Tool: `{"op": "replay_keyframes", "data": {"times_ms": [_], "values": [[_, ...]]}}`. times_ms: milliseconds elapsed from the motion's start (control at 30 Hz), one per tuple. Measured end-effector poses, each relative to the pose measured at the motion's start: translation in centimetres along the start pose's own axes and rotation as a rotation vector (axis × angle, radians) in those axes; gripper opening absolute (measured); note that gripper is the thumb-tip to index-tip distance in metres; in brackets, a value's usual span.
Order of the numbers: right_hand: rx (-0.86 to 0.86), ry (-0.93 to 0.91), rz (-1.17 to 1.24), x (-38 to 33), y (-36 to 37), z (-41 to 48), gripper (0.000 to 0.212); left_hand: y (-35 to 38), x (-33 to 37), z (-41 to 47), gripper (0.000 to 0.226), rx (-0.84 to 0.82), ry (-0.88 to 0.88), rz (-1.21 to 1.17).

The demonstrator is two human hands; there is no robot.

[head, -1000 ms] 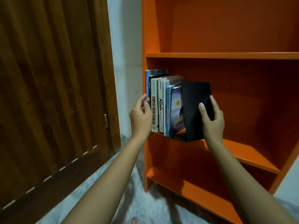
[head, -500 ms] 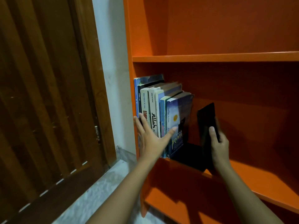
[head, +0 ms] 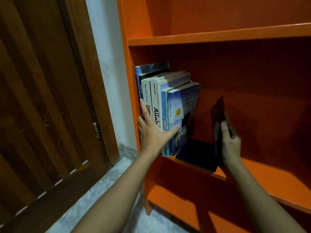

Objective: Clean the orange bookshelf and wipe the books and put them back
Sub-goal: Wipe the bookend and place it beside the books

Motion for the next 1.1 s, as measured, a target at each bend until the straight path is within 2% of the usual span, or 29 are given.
{"op": "replay_keyframes", "data": {"times_ms": [167,300,500,733,833,967,1100], "values": [[-0.046,-0.074,-0.002,-1.4,0.1,-0.7,0.038,-0.6,0.7,0.2,0.138,0.038,-0.010,0.004],[-0.100,-0.114,-0.014,-2.4,0.1,-1.5,0.021,-0.9,1.1,0.7,0.138,0.033,-0.032,0.025],[-0.118,-0.147,0.041,-2.4,0.5,-2.9,0.039,-1.1,2.3,1.9,0.139,-0.011,-0.058,0.054],[-0.147,-0.154,0.093,-1.7,3.1,-3.5,0.035,-0.9,3.4,3.6,0.139,-0.043,-0.082,0.107],[-0.108,-0.139,0.117,-0.6,4.7,-3.2,0.037,-1.0,3.6,3.9,0.135,-0.072,-0.070,0.114],[0.028,-0.067,0.144,0.8,7.2,-1.8,0.030,-1.6,3.2,3.6,0.138,-0.076,-0.040,0.063],[0.102,0.004,0.151,2.0,9.3,-0.1,0.037,-2.5,1.8,2.8,0.140,-0.093,0.036,0.022]]}}
Point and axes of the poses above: each hand's wrist, its own z-axis towards the middle knuckle, its own y-axis out of the palm, x = y × z, the point moved 2 cm from there along z, towards the middle knuckle, and after that the axes turned 4 degrees about x, right-handed, at the moved point
